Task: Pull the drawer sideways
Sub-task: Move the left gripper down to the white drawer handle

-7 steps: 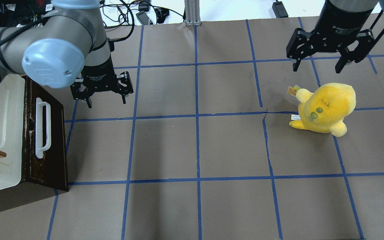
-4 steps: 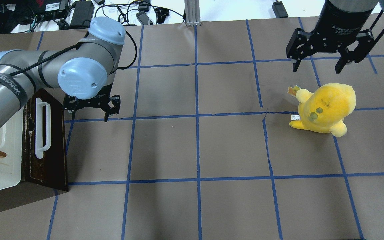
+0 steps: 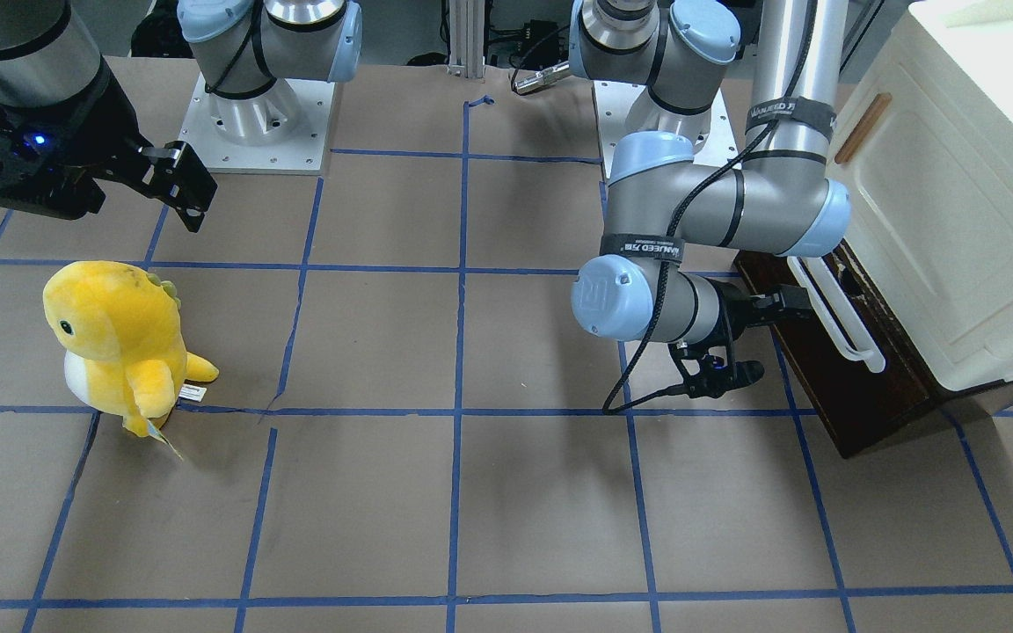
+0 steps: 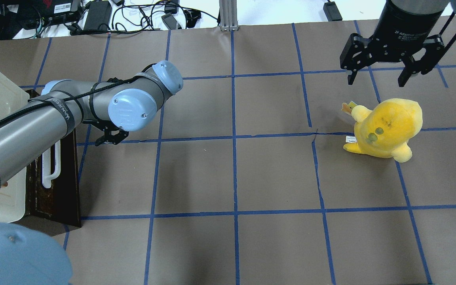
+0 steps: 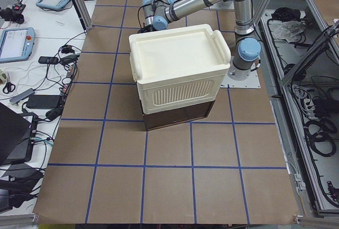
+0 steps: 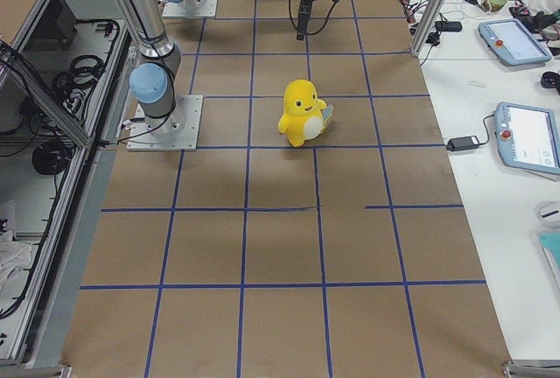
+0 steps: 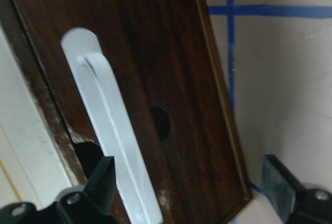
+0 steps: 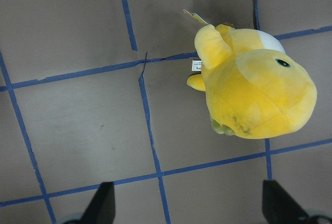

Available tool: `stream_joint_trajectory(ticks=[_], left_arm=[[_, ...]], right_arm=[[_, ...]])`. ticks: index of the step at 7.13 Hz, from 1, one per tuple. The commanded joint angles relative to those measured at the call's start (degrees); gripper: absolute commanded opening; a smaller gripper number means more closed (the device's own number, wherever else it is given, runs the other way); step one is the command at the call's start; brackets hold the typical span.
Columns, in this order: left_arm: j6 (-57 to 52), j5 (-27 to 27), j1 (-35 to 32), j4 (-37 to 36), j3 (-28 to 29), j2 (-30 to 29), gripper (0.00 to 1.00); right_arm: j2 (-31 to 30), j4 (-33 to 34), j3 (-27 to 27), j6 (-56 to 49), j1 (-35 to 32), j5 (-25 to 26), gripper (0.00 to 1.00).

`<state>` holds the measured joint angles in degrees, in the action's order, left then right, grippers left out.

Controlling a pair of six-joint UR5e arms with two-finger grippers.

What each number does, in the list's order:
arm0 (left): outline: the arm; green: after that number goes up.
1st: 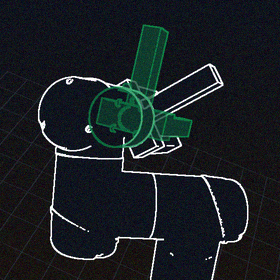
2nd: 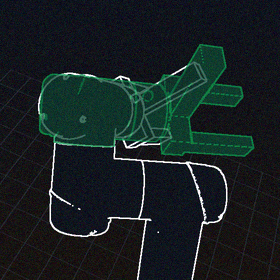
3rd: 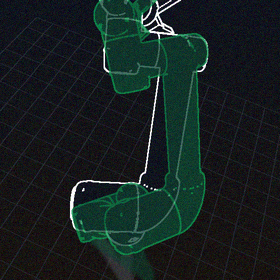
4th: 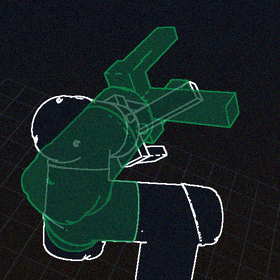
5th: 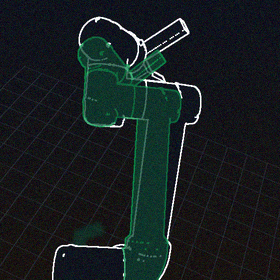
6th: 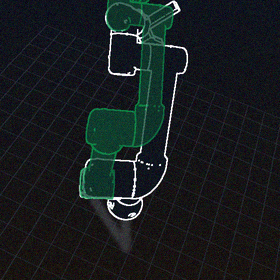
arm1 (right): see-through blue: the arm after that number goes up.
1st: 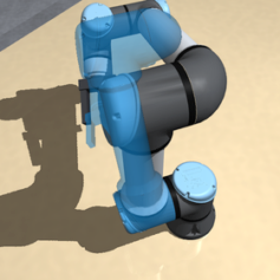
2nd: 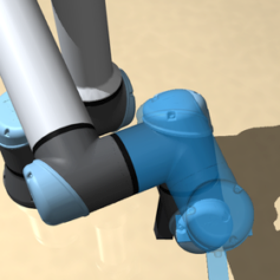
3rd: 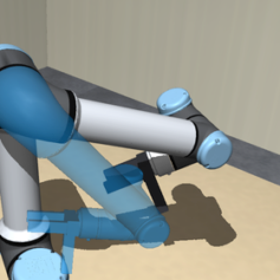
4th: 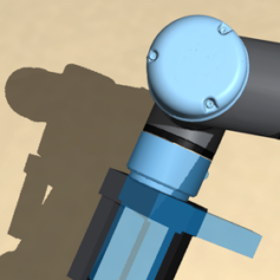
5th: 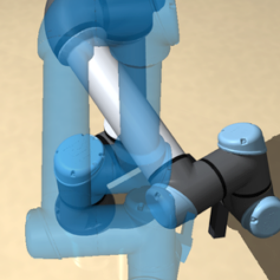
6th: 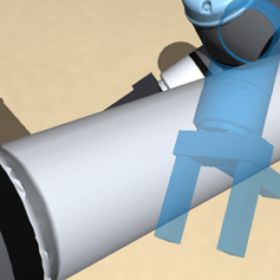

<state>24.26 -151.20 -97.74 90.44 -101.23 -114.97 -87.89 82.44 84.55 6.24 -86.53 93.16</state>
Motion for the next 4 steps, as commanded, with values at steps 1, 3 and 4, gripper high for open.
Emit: stream_joint_trajectory(ticks=[1, 3, 4], left_arm=[[5.25, -7.69, 0.01, 6.30, -0.19, -2.36, 1.00], [6.23, -8.15, 1.41, 7.55, -0.19, -3.59, 1.00], [6.58, -8.67, 3.76, 10.52, 0.24, -3.34, 1.00]], right_arm=[[0.00, 0.01, 0.00, 0.00, -0.04, 0.00, 1.00], [0.00, -0.08, 0.00, 0.00, -0.04, 0.00, 1.00], [0.00, -0.08, 0.00, 0.00, -0.04, 0.00, 1.00]])
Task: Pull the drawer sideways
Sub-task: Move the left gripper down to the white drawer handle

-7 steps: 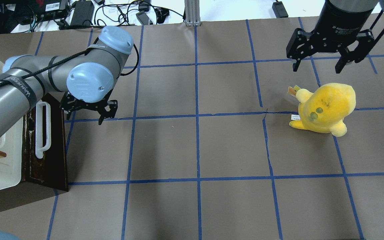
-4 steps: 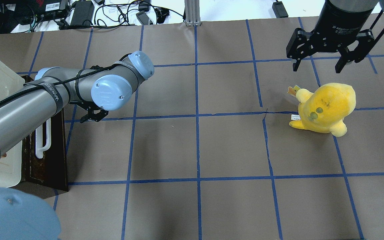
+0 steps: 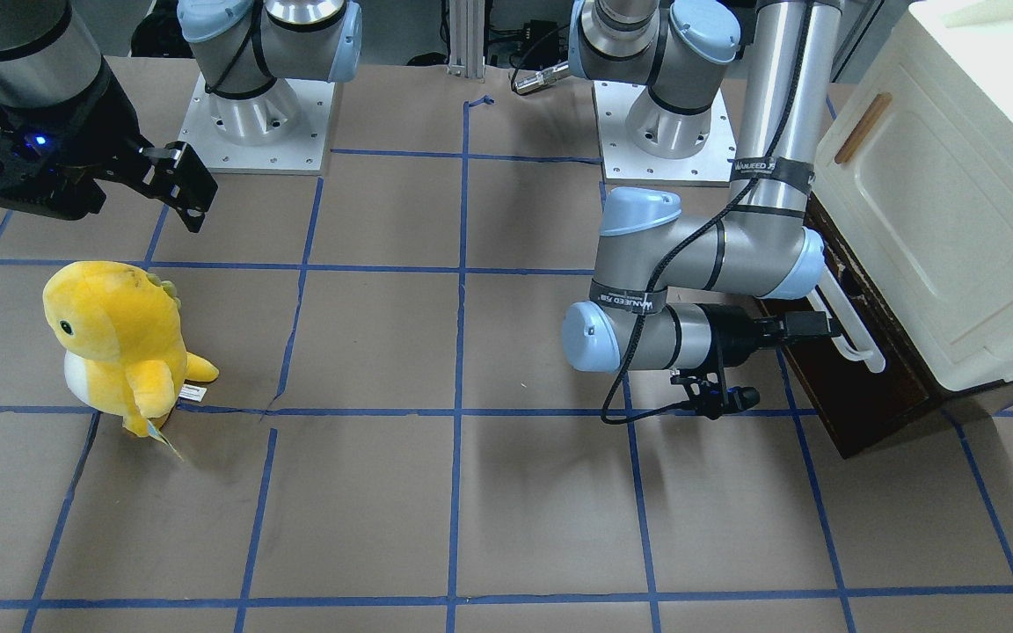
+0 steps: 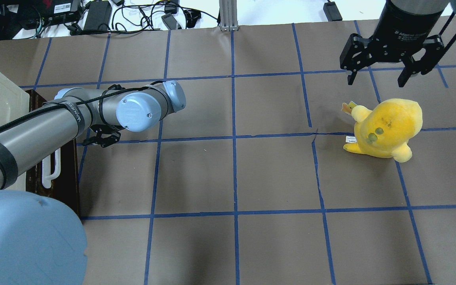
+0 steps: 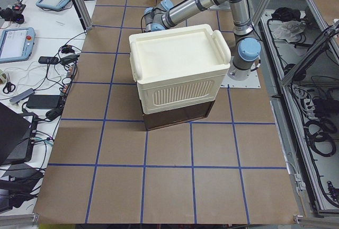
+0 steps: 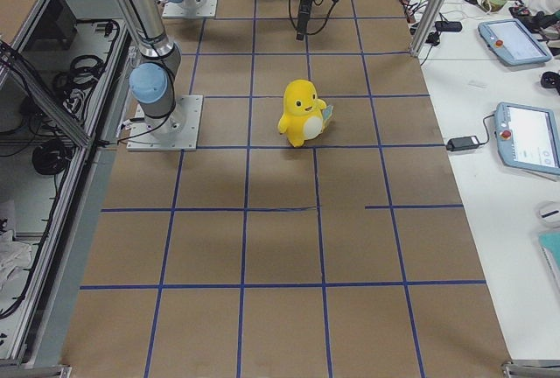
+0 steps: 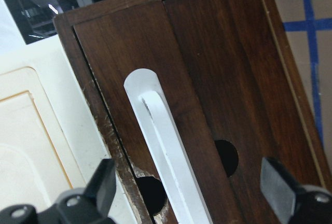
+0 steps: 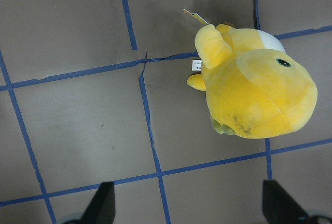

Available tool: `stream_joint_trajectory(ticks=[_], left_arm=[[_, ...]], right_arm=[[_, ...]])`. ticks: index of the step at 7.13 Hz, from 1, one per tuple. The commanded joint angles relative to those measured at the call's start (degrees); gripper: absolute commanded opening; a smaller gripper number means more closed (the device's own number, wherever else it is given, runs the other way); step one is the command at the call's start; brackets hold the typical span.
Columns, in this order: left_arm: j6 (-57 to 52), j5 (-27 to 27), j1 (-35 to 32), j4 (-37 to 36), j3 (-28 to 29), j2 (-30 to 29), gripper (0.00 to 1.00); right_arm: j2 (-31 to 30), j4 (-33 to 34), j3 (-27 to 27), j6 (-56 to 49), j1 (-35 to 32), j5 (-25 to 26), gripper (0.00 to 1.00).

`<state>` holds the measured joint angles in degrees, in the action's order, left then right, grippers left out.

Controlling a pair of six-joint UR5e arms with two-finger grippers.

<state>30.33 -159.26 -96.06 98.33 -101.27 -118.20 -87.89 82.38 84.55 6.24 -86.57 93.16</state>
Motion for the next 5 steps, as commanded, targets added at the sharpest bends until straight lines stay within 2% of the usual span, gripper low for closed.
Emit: stream_joint_trajectory(ticks=[1, 2, 3, 4, 5], left_arm=[[0.95, -1.40, 2.63, 4.14, 0.11, -0.01, 0.99], [1.04, -1.41, 2.64, 4.24, 0.02, -0.01, 0.97], [1.05, -1.41, 2.64, 4.24, -0.15, 0.16, 0.89], [1.13, -1.23, 2.64, 4.33, -0.15, 0.08, 0.74], [1.13, -0.97, 2.64, 4.33, -0.07, 0.16, 0.50]], right_arm=[[0.00, 0.06, 0.00, 0.00, 0.00, 0.00, 1.00], [0.00, 0.06, 0.00, 0.00, 0.00, 0.00, 1.00], [0.00, -0.03, 0.00, 0.00, 0.00, 0.00, 1.00], [0.00, 0.06, 0.00, 0.00, 0.00, 0.00, 1.00], [0.00, 0.06, 0.00, 0.00, 0.08, 0.00, 1.00]])
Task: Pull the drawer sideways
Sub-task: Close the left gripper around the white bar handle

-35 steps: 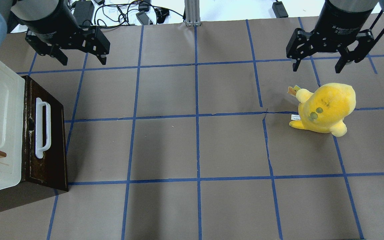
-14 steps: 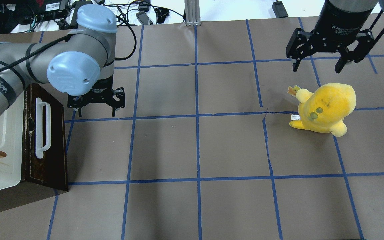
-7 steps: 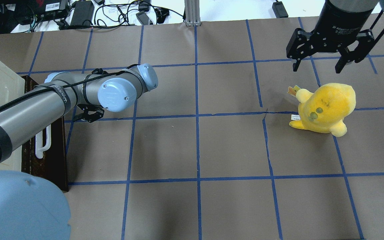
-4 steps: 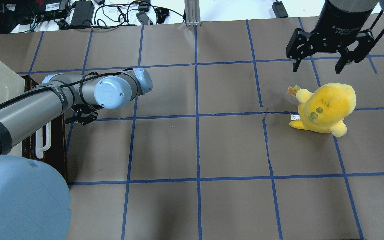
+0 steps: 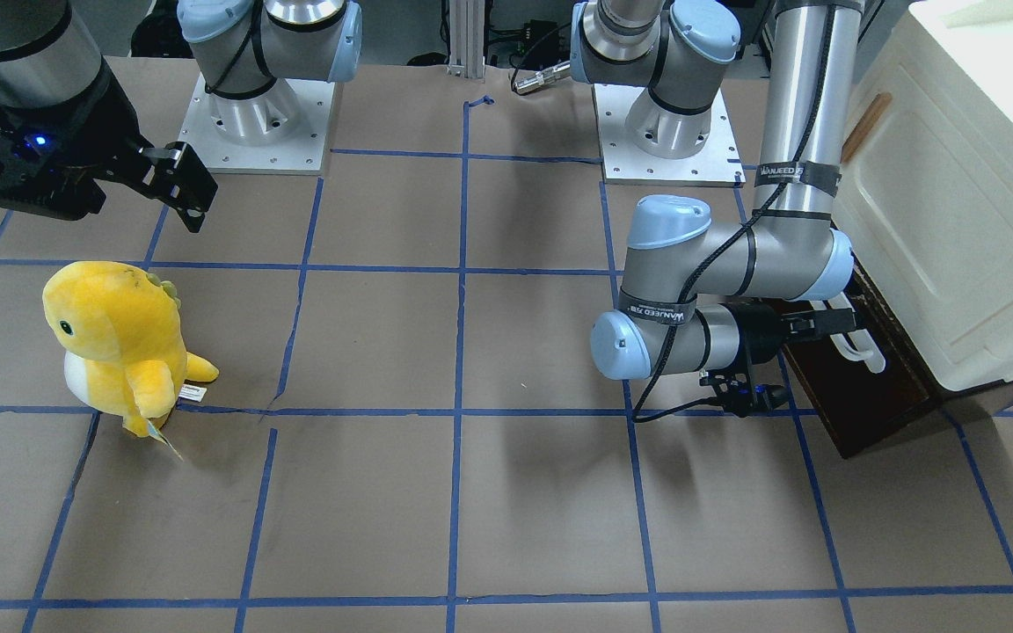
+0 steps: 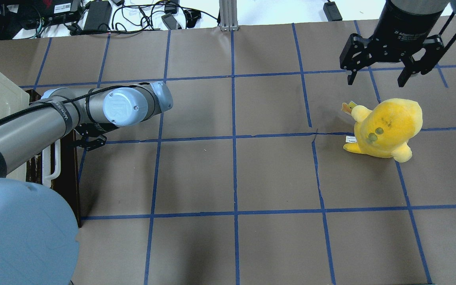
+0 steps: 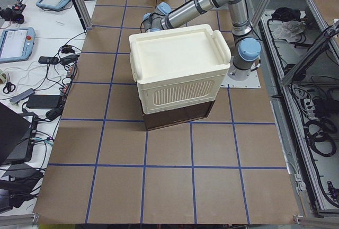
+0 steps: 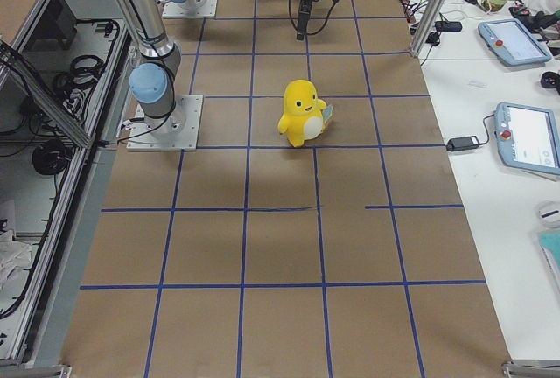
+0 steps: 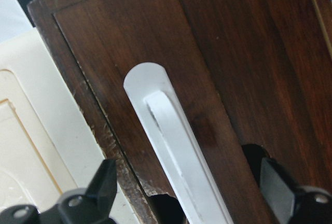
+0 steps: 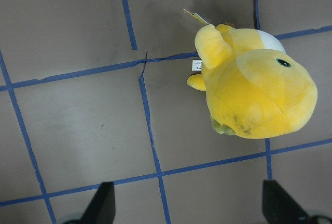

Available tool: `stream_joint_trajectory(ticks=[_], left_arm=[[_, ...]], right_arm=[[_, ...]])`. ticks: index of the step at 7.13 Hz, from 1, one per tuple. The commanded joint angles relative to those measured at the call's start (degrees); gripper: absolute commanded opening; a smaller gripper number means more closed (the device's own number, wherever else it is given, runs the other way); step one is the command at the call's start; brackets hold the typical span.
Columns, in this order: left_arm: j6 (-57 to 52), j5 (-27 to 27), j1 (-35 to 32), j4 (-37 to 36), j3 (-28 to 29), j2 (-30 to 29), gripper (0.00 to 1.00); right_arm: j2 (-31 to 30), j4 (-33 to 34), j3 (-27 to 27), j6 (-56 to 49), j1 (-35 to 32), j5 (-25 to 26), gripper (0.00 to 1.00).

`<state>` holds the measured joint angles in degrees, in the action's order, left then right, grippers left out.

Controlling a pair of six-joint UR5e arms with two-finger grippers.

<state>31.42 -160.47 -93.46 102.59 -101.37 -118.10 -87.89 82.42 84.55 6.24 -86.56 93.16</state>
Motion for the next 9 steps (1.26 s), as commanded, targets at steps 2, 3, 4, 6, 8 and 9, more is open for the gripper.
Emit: stream_joint_trajectory(ticks=[2, 3, 4, 6, 8, 9], left_arm=[[0.31, 0.42, 0.03, 0.06, -0.05, 0.06, 0.23], [0.31, 0.42, -0.15, 0.06, 0.03, 0.06, 0.20], [0.31, 0.42, -0.24, 0.06, 0.03, 0.06, 0.18], [0.31, 0.33, -0.85, 0.06, 0.03, 0.15, 0.18], [0.39, 0.24, -1.20, 0.06, 0.03, 0.06, 0.18], [0.39, 0.15, -2.16, 0.15, 0.12, -0.02, 0.18]], right_arm=[[0.00, 0.02, 0.00, 0.00, -0.01, 0.00, 1.00], [0.00, 0.02, 0.00, 0.00, -0.01, 0.00, 1.00], [0.00, 0.02, 0.00, 0.00, -0.01, 0.00, 1.00], [0.00, 0.02, 0.00, 0.00, -0.01, 0.00, 1.00], [0.00, 0.02, 0.00, 0.00, -0.01, 0.00, 1.00], [0.00, 0.02, 0.00, 0.00, -0.01, 0.00, 1.00]])
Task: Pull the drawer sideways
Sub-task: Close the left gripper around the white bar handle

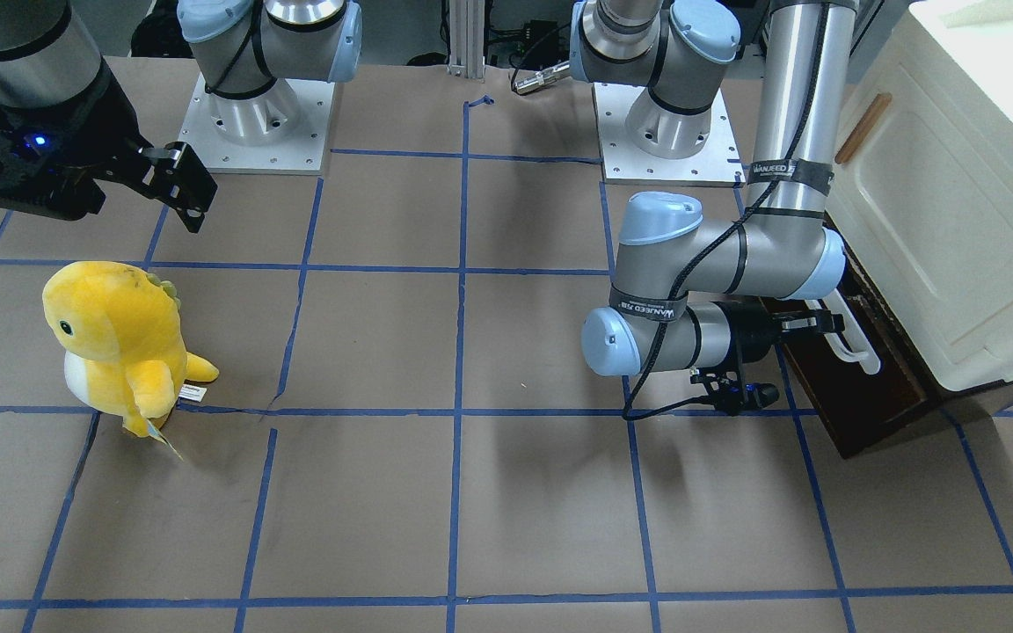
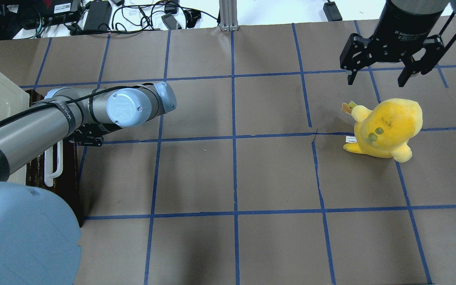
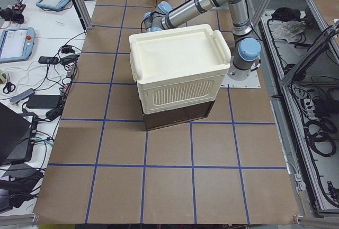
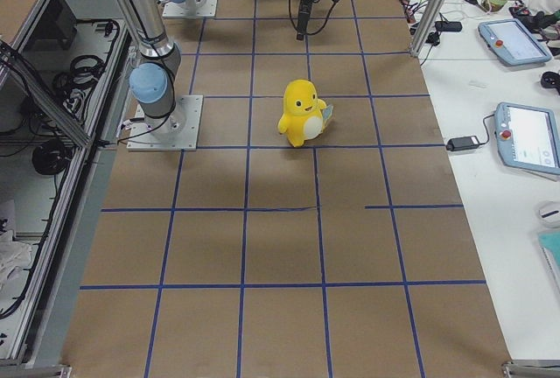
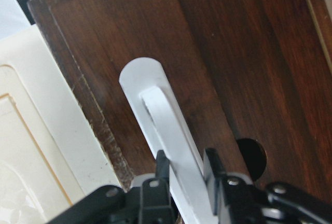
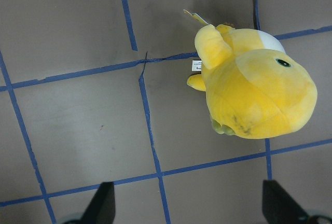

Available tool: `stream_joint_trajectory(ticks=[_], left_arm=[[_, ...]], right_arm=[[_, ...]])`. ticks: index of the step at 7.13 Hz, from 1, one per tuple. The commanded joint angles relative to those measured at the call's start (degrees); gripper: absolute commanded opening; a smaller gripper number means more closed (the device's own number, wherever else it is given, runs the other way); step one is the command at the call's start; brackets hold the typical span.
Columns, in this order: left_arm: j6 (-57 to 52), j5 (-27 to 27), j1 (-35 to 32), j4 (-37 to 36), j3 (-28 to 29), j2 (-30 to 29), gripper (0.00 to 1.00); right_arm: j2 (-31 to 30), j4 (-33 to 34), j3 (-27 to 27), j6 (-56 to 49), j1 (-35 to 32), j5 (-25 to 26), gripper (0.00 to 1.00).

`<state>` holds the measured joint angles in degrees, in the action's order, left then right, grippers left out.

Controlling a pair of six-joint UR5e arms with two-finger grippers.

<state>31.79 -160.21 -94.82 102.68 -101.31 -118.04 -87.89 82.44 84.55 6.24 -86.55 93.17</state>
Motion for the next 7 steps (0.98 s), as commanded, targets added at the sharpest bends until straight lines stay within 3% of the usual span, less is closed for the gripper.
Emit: stream_joint_trajectory(ticks=[1, 7], left_arm=[[0.03, -0.27, -0.97, 0.07, 0.15, -0.09, 0.18], [-0.06, -0.45, -2.29, -0.02, 0.24, -0.17, 0.18]], right_arm=[[0.00, 0.00, 0.00, 0.00, -0.02, 0.00, 1.00], [0.00, 0.00, 0.00, 0.00, -0.02, 0.00, 1.00]])
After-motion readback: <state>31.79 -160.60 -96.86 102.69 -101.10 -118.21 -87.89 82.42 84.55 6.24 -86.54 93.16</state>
